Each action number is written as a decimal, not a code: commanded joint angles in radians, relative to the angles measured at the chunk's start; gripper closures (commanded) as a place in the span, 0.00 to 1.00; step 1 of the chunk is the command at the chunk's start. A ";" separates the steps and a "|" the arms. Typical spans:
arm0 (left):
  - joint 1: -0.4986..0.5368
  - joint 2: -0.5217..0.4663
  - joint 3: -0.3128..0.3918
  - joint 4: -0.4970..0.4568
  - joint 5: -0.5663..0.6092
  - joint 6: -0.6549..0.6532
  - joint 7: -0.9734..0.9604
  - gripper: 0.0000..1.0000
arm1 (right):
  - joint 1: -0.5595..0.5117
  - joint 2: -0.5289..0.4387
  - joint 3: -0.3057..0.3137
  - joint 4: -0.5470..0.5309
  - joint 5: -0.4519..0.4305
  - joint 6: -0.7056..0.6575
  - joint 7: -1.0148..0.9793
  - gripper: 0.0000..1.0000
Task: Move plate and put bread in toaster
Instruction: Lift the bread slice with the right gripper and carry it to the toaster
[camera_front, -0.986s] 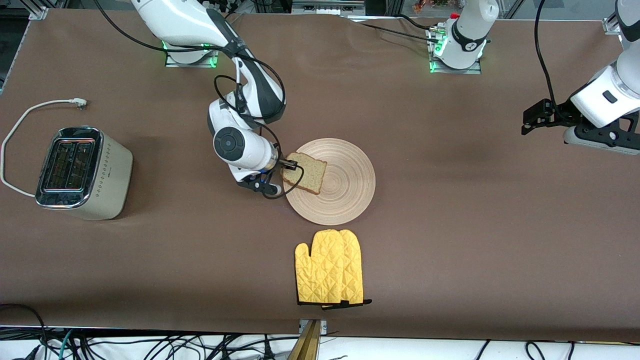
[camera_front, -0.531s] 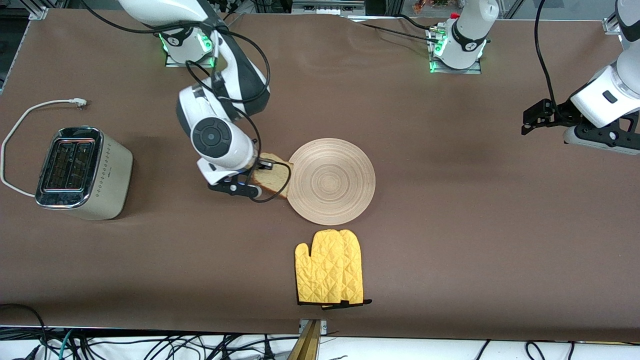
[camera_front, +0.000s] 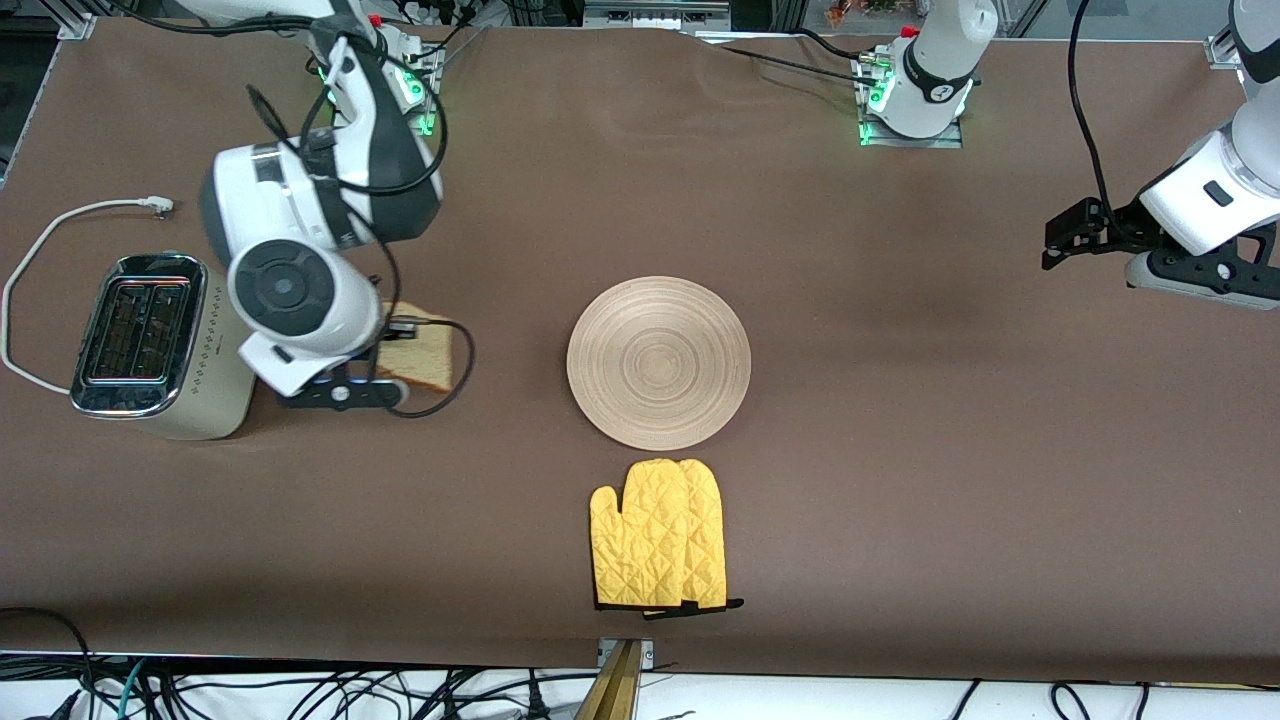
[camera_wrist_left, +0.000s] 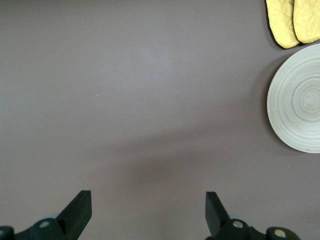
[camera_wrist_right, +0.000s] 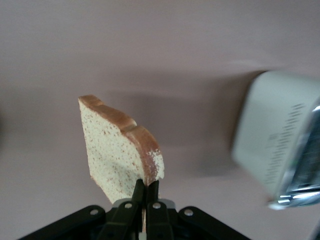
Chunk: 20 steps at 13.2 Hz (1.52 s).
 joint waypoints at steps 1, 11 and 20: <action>-0.001 -0.003 -0.004 0.012 0.036 -0.015 -0.003 0.00 | 0.019 -0.005 -0.111 0.021 -0.107 -0.029 -0.233 1.00; -0.002 -0.003 -0.004 0.012 0.036 -0.015 -0.003 0.00 | -0.200 -0.200 -0.118 -0.178 -0.425 0.137 -0.439 1.00; -0.001 -0.003 -0.004 0.011 0.036 -0.015 -0.003 0.00 | -0.228 -0.195 -0.116 -0.272 -0.419 0.093 -0.218 1.00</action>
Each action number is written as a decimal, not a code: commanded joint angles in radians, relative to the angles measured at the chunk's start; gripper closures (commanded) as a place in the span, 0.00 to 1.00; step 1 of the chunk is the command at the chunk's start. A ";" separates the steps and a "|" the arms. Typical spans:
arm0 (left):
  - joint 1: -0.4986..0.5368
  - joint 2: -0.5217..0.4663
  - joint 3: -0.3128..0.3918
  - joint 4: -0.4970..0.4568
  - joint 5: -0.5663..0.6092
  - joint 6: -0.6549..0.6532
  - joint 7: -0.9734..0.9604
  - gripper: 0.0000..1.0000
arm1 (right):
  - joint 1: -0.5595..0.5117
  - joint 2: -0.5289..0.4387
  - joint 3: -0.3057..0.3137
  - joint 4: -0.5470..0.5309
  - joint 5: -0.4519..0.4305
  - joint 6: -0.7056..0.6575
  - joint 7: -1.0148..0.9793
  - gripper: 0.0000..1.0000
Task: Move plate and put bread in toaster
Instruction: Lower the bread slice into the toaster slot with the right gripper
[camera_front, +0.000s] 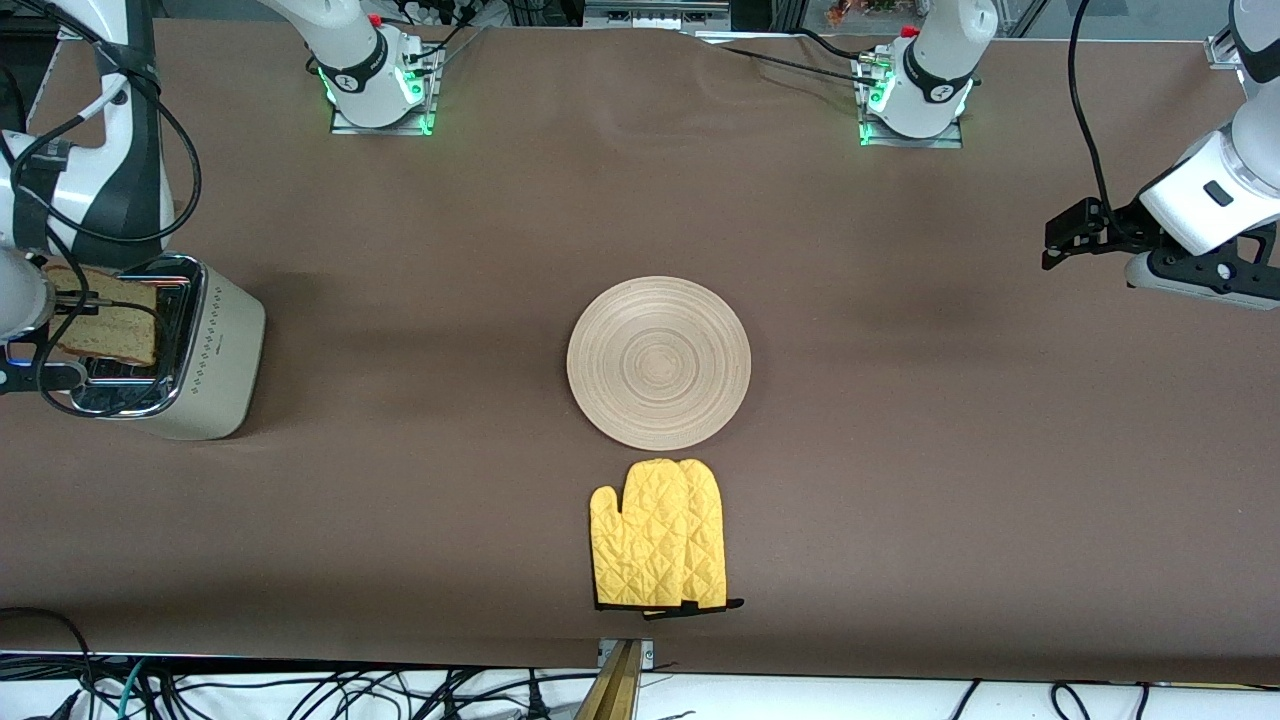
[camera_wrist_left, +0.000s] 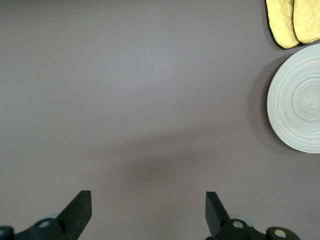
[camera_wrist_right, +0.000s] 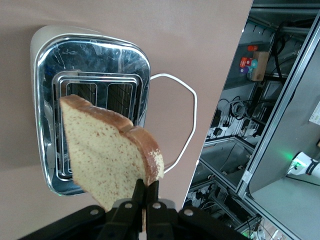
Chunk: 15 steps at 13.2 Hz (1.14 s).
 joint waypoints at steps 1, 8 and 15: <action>-0.002 -0.003 -0.005 0.012 0.036 -0.015 -0.005 0.00 | -0.008 -0.029 0.018 -0.048 -0.021 -0.008 0.045 1.00; -0.001 -0.003 -0.005 0.010 0.036 -0.015 -0.003 0.00 | -0.010 -0.029 0.017 -0.079 -0.029 -0.008 0.051 1.00; -0.002 -0.003 -0.005 0.012 0.036 -0.015 -0.003 0.00 | -0.010 -0.019 0.017 -0.082 -0.103 -0.002 0.029 1.00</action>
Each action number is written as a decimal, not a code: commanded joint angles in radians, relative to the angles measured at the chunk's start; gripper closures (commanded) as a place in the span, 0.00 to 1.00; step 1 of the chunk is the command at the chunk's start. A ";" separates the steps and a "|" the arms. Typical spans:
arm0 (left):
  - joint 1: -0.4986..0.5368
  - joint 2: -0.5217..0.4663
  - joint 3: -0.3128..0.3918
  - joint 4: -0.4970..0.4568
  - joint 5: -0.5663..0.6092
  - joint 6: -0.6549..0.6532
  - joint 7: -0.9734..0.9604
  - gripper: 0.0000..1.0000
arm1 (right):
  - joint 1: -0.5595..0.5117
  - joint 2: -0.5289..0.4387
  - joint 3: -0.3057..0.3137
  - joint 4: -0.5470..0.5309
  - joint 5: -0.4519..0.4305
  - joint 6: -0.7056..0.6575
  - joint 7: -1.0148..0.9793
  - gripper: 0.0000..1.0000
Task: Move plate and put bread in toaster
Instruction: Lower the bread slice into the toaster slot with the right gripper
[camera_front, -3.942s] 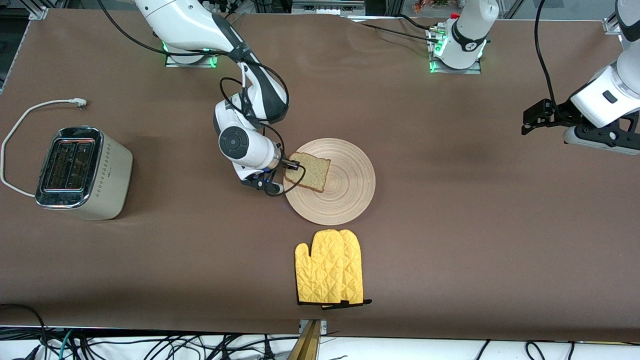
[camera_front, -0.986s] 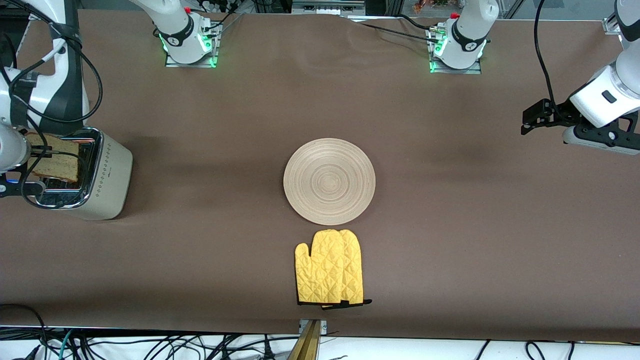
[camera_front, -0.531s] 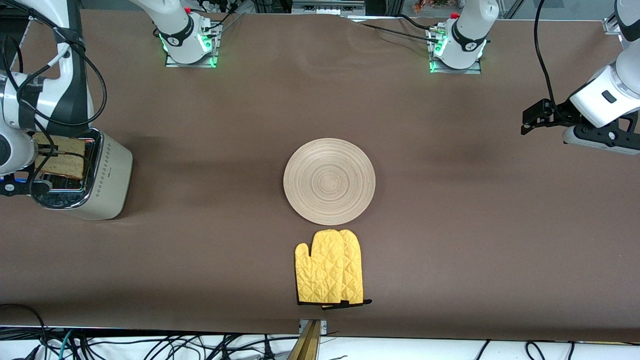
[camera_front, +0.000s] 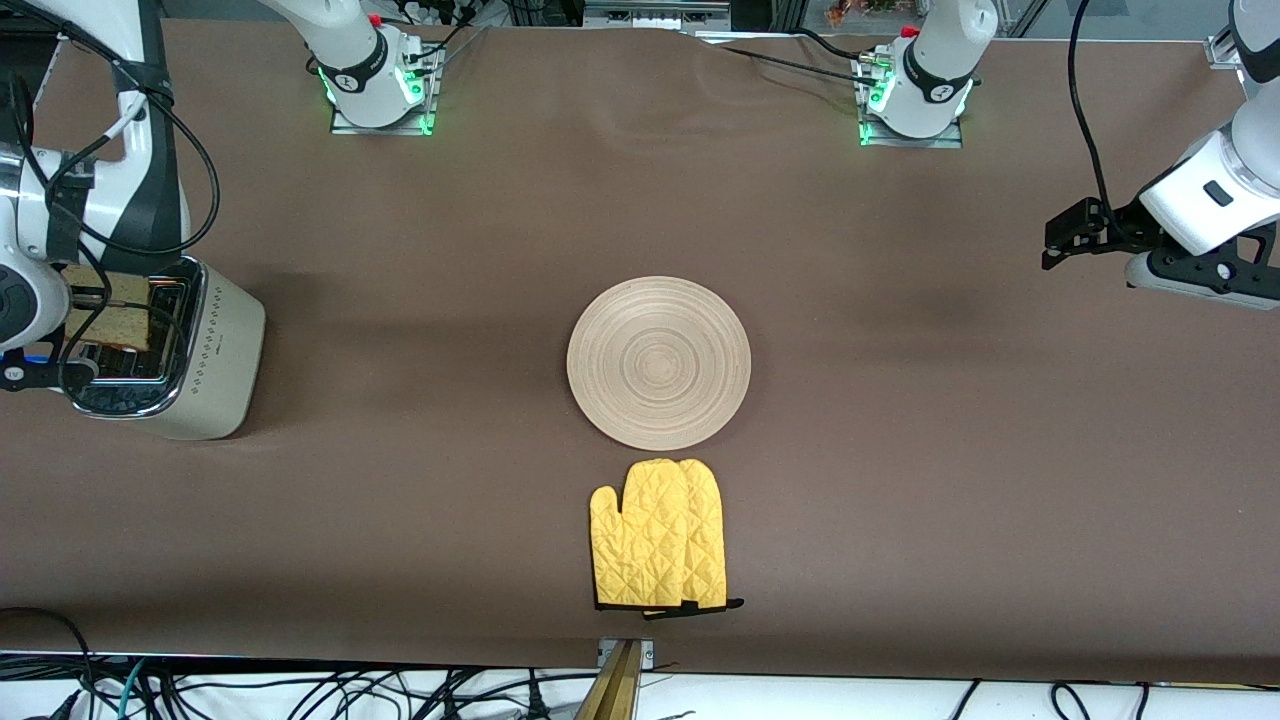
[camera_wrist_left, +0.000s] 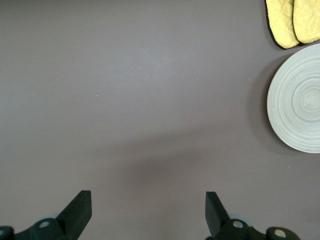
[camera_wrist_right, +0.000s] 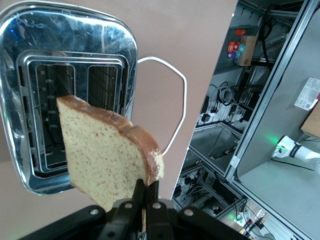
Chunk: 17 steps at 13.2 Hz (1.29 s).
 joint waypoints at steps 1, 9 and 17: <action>-0.001 -0.003 -0.003 0.010 0.036 -0.015 -0.003 0.00 | -0.009 -0.019 0.016 -0.024 -0.026 0.001 0.001 1.00; 0.005 0.012 0.001 0.030 0.054 -0.006 0.000 0.00 | -0.007 0.018 0.017 -0.041 -0.017 0.059 0.030 1.00; 0.007 0.023 0.000 0.041 0.053 -0.007 0.001 0.00 | -0.004 0.058 0.017 -0.033 -0.006 0.111 0.120 1.00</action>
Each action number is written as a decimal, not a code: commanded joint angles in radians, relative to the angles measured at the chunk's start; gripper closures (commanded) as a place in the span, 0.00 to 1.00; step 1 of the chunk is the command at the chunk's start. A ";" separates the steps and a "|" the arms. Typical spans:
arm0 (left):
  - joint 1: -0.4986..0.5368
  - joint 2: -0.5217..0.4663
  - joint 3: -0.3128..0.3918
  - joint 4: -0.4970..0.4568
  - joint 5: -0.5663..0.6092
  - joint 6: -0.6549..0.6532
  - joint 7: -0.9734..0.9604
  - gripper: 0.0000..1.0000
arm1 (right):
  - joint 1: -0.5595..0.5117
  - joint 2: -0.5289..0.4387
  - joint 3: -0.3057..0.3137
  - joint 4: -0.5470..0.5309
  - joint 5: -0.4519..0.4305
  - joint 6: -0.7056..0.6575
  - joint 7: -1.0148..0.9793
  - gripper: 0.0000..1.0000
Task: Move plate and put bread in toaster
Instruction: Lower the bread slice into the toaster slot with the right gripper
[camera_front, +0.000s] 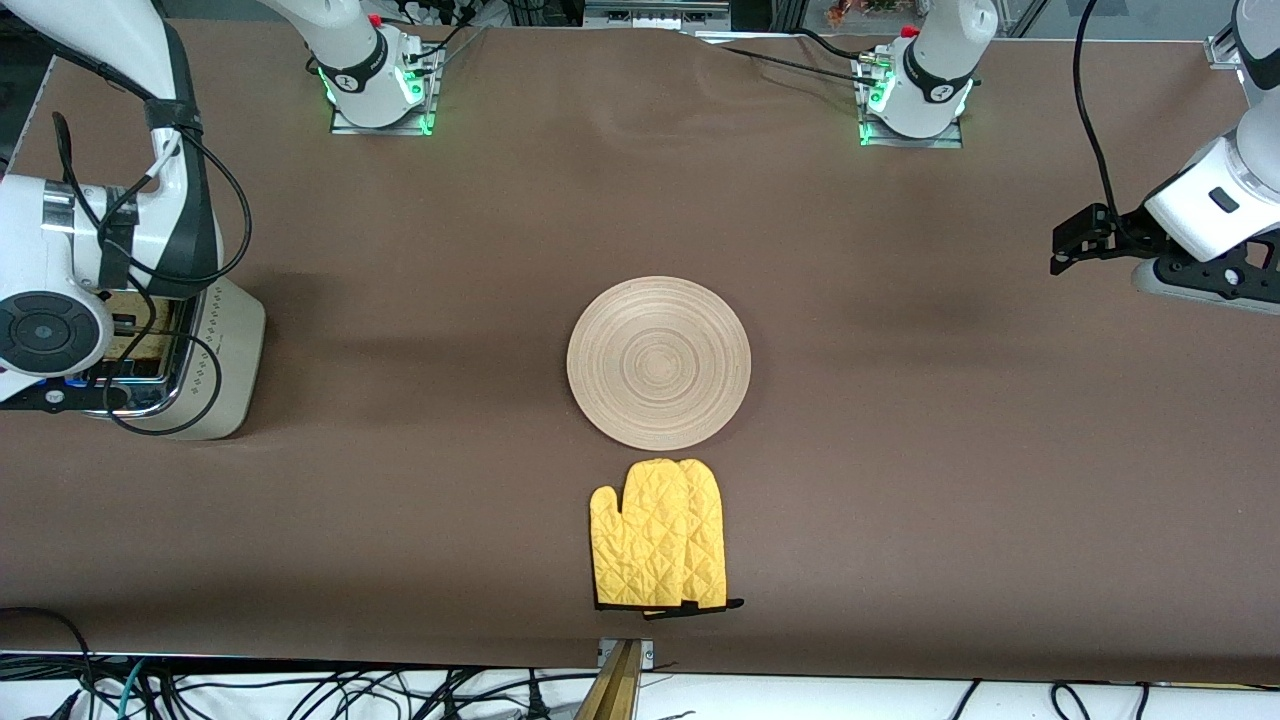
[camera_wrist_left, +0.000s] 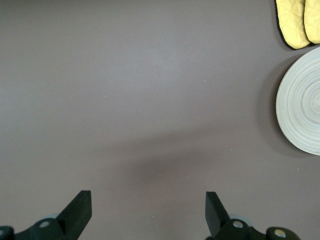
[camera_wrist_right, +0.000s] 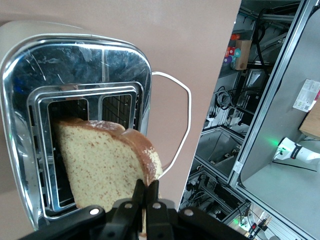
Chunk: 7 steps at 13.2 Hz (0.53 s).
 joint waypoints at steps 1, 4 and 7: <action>0.005 0.013 -0.005 0.030 0.026 -0.009 0.001 0.00 | -0.006 -0.002 0.007 -0.006 -0.004 0.033 0.011 1.00; -0.001 0.011 -0.009 0.030 0.029 -0.009 -0.011 0.00 | -0.006 -0.005 0.007 0.001 -0.010 0.034 0.008 1.00; 0.003 0.011 -0.008 0.030 0.027 -0.011 0.000 0.00 | -0.006 -0.009 0.007 0.013 -0.010 0.025 0.008 1.00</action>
